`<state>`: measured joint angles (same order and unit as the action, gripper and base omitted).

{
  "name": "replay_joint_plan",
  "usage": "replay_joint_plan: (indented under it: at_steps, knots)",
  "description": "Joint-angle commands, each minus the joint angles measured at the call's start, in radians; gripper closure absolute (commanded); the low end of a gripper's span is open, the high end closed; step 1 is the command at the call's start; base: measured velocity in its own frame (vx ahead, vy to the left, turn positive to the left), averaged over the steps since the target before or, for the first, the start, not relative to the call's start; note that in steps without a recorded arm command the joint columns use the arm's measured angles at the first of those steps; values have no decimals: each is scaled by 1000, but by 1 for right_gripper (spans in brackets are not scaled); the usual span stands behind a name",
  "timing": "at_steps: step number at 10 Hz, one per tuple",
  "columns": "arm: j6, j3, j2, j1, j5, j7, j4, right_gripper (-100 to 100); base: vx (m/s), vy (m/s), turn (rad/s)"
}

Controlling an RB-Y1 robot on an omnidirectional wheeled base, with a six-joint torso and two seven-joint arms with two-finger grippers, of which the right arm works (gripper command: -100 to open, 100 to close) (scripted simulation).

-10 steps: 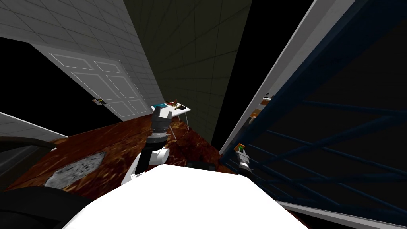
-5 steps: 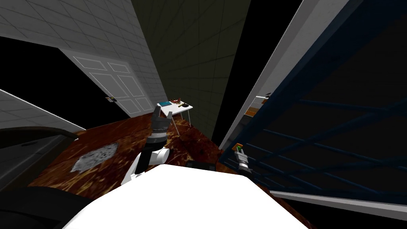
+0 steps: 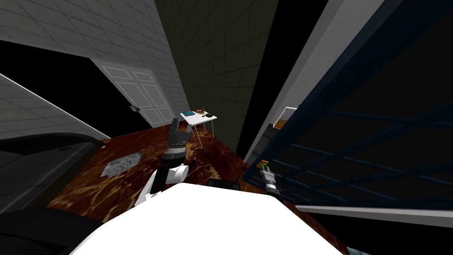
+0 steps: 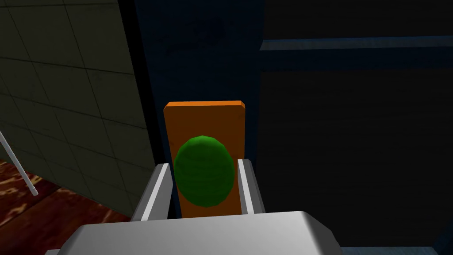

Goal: Pull the door open

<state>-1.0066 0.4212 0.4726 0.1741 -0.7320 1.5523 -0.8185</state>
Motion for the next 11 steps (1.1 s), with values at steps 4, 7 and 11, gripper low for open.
replay_joint_plan:
  at_steps: [4, 7, 11]
  knots:
    - [-26, 47, 32, 27, 24, 31, -20, 100, -217, -22, 60]
    - [-77, 86, 59, 50, 44, 72, -4, 100, -231, -28, 146]
    - [-139, 128, 93, 71, 67, 120, 15, 100, -246, -56, 133]
